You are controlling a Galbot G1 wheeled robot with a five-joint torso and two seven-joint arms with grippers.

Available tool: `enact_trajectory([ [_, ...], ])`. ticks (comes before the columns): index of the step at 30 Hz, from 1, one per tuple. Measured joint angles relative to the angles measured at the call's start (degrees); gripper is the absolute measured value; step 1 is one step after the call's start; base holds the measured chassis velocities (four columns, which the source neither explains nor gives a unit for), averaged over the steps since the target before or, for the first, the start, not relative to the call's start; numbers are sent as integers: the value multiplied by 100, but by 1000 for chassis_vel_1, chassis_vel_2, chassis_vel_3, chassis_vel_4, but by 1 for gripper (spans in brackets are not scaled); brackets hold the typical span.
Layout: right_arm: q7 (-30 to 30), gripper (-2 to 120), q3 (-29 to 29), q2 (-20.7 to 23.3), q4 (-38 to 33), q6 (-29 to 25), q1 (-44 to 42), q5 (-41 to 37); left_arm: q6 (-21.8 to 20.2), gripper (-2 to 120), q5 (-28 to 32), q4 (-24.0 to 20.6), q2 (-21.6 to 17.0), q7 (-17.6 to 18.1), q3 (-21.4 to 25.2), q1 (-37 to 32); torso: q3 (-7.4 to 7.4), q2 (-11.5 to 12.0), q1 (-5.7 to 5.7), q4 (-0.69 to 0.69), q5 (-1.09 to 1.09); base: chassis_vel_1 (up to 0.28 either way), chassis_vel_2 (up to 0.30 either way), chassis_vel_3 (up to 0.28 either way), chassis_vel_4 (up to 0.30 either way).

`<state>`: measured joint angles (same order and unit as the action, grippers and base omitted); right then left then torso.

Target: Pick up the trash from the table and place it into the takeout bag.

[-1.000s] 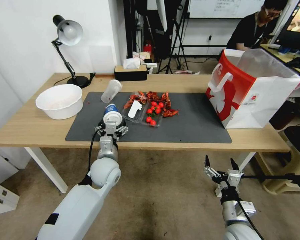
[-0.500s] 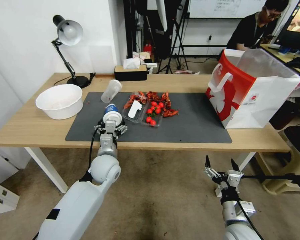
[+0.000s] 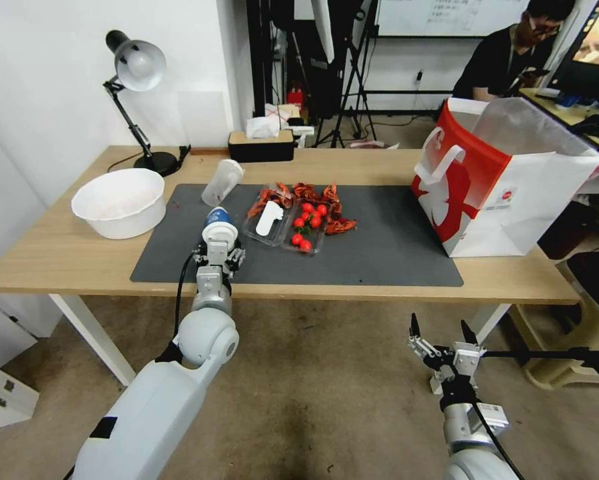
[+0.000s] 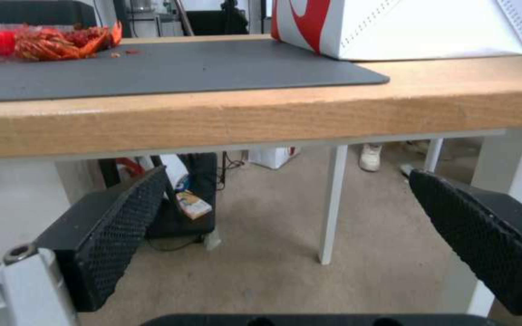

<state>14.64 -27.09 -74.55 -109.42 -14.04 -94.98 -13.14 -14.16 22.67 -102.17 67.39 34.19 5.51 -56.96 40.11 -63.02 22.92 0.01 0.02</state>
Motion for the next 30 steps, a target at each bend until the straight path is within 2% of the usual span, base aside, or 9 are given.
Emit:
enact_trajectory([
  [3,-3,100,9,-6,8,-5,3,5,250,60,-97,-33,-3,1,147,-23,0,0,0,0,-1,0,0,0,0],
  [17,-5,100,16,-5,8,-7,10,8,493,60,-114,-289,-158,-86,427,-127,0,0,0,-1,-2,0,0,0,0],
  [20,-6,100,18,-3,4,-7,16,9,713,60,-114,-359,-222,-223,513,-156,0,0,0,-2,-2,0,0,0,0],
  [28,-9,100,20,0,-4,-7,21,9,943,60,-116,-408,-264,-409,558,-157,0,0,0,-1,-1,0,0,0,0],
  [30,-14,100,24,11,-20,-7,28,9,1217,60,-112,-459,-307,-707,596,-125,0,0,0,-1,0,0,0,0,0],
])
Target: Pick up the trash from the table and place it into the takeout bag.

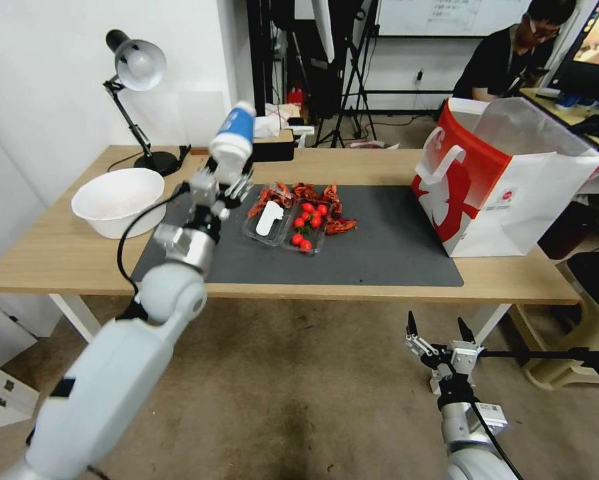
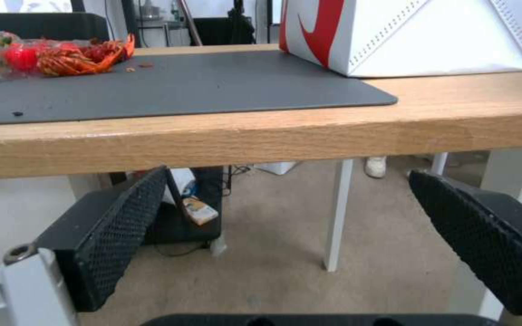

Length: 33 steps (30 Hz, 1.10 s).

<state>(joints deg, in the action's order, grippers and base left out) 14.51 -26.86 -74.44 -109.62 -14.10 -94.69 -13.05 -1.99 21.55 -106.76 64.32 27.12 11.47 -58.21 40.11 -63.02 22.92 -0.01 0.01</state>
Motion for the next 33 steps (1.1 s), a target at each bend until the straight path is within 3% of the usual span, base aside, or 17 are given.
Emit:
enact_trajectory([
  [2,-6,100,8,19,-15,0,13,-2,415,60,40,-31,-86,-634,30,158,0,0,0,1,-2,0,0,0,0],
  [3,-6,100,8,19,-15,0,13,-2,415,60,40,-31,-86,-634,30,158,0,0,0,1,-2,0,0,0,0],
  [5,-9,100,20,16,-35,0,12,-3,745,60,293,-35,-232,-1281,-27,450,0,0,0,1,-1,0,0,0,0],
  [7,-10,100,26,7,-73,0,-16,-3,899,60,516,-5,-346,-1613,-142,726,0,0,0,0,-1,0,0,0,0],
  [8,-10,100,26,7,-73,0,-16,-3,899,60,516,-5,-346,-1613,-142,726,0,0,0,0,-1,0,0,0,0],
  [10,-12,100,-4,17,-151,0,-97,-2,1123,60,1010,250,-531,-2126,-590,1440,0,0,0,0,-1,0,0,0,0],
  [12,-12,100,-20,22,-170,-1,-120,-2,1161,60,1114,361,-556,-2222,-783,1677,0,0,0,-1,1,0,0,0,0],
  [16,-9,100,-66,13,-254,-5,-175,-1,1162,60,1428,817,-482,-2440,-1877,2966,1,0,1,2,-1,0,0,0,0],
  [18,-9,100,-77,10,-260,-6,-180,-1,1153,60,1450,867,-449,-2449,-2006,3125,1,0,1,2,-3,0,0,0,0],
  [21,-4,100,-118,-5,-298,-17,-222,-1,1041,60,1595,1319,-85,-2523,-2867,4087,1,0,0,0,-3,0,0,0,0],
  [22,-4,100,-118,-5,-298,-17,-222,-1,1041,60,1595,1319,-85,-2523,-2867,4087,1,0,0,0,-3,0,0,0,0],
  [25,-1,100,-149,-14,-318,-67,-285,-1,1035,60,1675,1961,512,-2603,-3756,4995,0,1,0,1,-3,0,0,0,0],
  [27,2,100,-158,-18,-310,-92,-293,-2,1043,60,1720,2193,732,-2645,-3999,5263,0,0,0,1,-3,0,0,0,0],
  [29,5,100,-166,-31,-270,-121,-298,-4,1050,60,1746,2690,1153,-2872,-4433,5736,1,1,0,2,-3,0,0,0,0],
  [30,5,100,-166,-31,-270,-121,-298,-4,1050,60,1746,2690,1153,-2872,-4433,5736,1,1,0,2,-3,0,0,0,0],
  [33,10,100,-168,-52,-204,-156,-279,-11,1022,60,1693,3575,1854,-3249,-4996,6417,0,0,0,2,-3,0,0,0,0],
])
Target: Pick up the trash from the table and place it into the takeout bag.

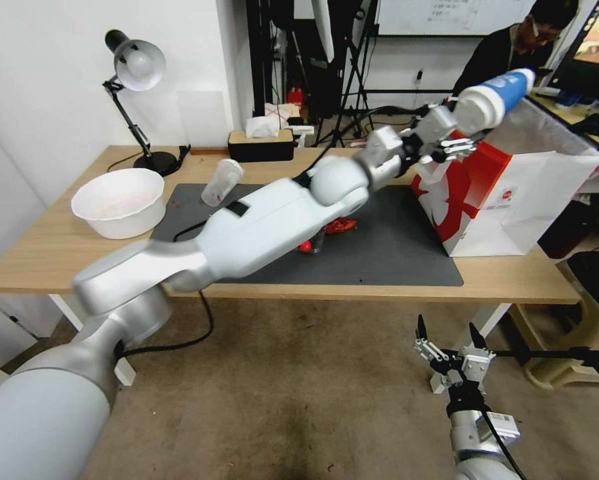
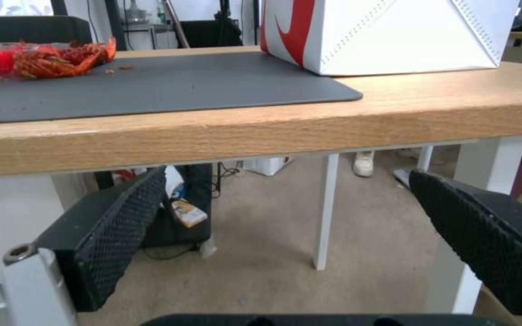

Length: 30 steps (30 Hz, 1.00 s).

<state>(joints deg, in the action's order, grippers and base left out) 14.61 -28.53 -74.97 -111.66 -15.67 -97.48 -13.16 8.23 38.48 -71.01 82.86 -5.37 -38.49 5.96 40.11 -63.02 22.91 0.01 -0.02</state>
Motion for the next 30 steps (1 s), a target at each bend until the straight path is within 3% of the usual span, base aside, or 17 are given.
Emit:
enact_trajectory([
  [4,6,100,2,-4,24,-5,7,-11,-47,60,-609,1013,623,-292,-176,515,0,0,0,-1,1,0,0,0,0],
  [5,6,100,2,-4,24,-5,7,-11,-47,60,-609,1013,623,-292,-176,515,0,0,0,-1,1,0,0,0,0],
  [8,17,100,-2,21,59,-12,15,-28,88,60,-1495,1529,826,-651,-209,800,0,0,0,-2,2,0,0,0,0],
  [11,20,100,-2,34,87,-14,29,-34,217,60,-1940,1762,900,-822,-240,907,0,0,0,-2,2,0,0,0,0],
  [18,22,100,29,39,119,-12,82,-37,319,61,-2710,1933,942,-939,-252,1052,0,0,0,-2,2,0,0,0,0],
  [23,23,100,37,40,141,-7,86,-39,434,74,-2844,1979,933,-937,-257,1088,0,0,1,-1,2,0,0,0,0],
  [25,26,100,38,40,142,-4,79,-41,500,88,-2931,2011,931,-907,-238,1090,0,0,0,-1,2,0,0,0,0],
  [30,25,100,41,53,112,-4,61,-40,501,99,-2919,2081,922,-838,-165,1019,0,0,1,-1,3,0,0,0,0],
])
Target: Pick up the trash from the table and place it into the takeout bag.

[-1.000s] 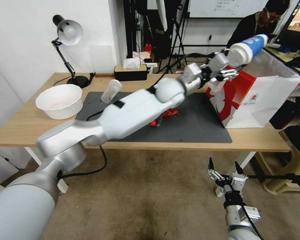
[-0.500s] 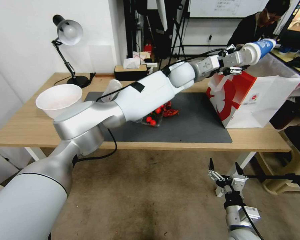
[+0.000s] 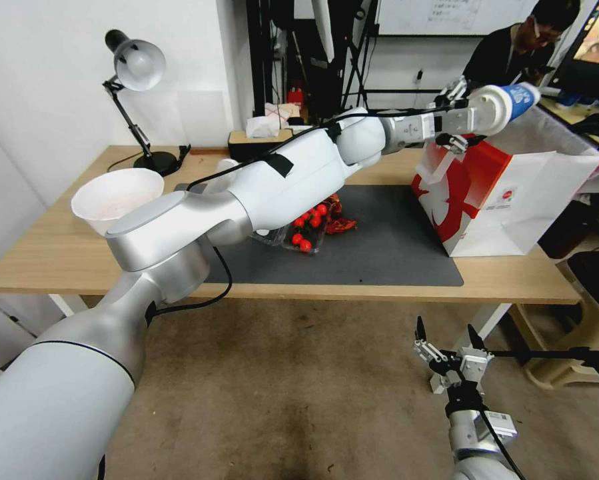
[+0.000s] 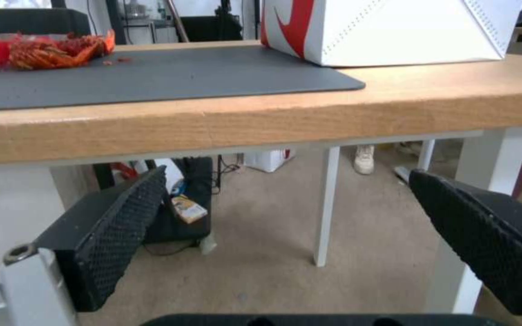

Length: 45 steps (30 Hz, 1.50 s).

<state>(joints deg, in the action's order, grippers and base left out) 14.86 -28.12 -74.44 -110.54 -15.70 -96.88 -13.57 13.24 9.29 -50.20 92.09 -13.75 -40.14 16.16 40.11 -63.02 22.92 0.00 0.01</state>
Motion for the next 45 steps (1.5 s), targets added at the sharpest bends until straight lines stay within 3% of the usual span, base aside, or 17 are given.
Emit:
enact_trajectory([
  [8,0,100,6,-24,-5,10,-4,3,-13,100,77,-96,-61,117,133,-109,0,-1,0,2,0,0,0,0,0],
  [14,-1,100,-8,-10,-41,8,-36,4,-140,100,536,-539,-424,296,160,-348,0,-1,0,0,0,0,0,0,0],
  [17,0,100,-14,1,-50,7,-29,4,-331,100,946,-943,-734,812,301,-673,0,-1,0,2,0,0,0,0,0],
  [18,0,100,-14,1,-50,7,-29,4,-331,100,946,-943,-734,812,301,-673,0,-1,0,2,0,0,0,0,0],
  [21,-1,100,-3,-3,-55,11,-23,5,-872,100,1269,-1512,-1221,1198,501,-1062,0,-1,0,1,1,0,0,0,0],
  [23,-1,100,0,-3,-55,12,-25,4,-948,100,1306,-1609,-1318,1287,536,-1143,0,-1,0,0,1,0,0,0,0],
  [25,-4,100,14,7,-54,16,-35,6,-1305,100,1465,-2109,-1775,1748,742,-1567,0,-1,0,-2,3,0,0,0,0],
  [26,-4,100,14,7,-54,16,-35,6,-1305,100,1465,-2109,-1775,1748,742,-1567,0,-1,0,-2,3,0,0,0,0],
  [29,-6,100,23,11,-44,22,-36,17,-2209,100,1715,-2763,-2154,2257,1128,-2101,0,-1,0,-1,1,0,0,0,0],
  [30,-6,100,23,11,-44,22,-36,17,-2209,100,1715,-2763,-2154,2257,1128,-2101,0,-1,0,-1,1,0,0,0,0],
  [32,-6,100,27,11,-44,25,-38,20,-2546,100,1940,-2982,-2230,2468,1280,-2262,0,-1,0,-1,2,0,0,0,0],
  [33,-7,100,34,11,-42,28,-39,26,-2916,100,2269,-3221,-2282,2798,1464,-2440,0,-1,0,0,1,0,0,0,0],
  [34,-7,100,34,11,-42,28,-39,26,-2916,100,2269,-3221,-2282,2798,1464,-2440,0,-1,0,0,1,0,0,0,0],
  [37,-9,100,36,-1,-42,32,-44,35,-3556,100,2750,-3750,-2325,3667,1966,-2929,0,-1,0,1,0,0,0,0,0],
  [39,-8,100,35,-6,-46,32,-46,37,-3655,100,2788,-3837,-2333,3813,2040,-3014,-1,-1,0,2,-1,0,0,0,0],
  [41,-10,100,35,-25,-70,32,-74,53,-4023,100,2825,-4189,-2377,4292,2414,-3358,0,-1,0,0,1,0,0,0,0],
  [45,-10,100,31,-30,-88,32,-89,61,-4173,100,2821,-4401,-2416,4482,2653,-3539,-1,-1,-1,0,-1,0,0,0,0],
])
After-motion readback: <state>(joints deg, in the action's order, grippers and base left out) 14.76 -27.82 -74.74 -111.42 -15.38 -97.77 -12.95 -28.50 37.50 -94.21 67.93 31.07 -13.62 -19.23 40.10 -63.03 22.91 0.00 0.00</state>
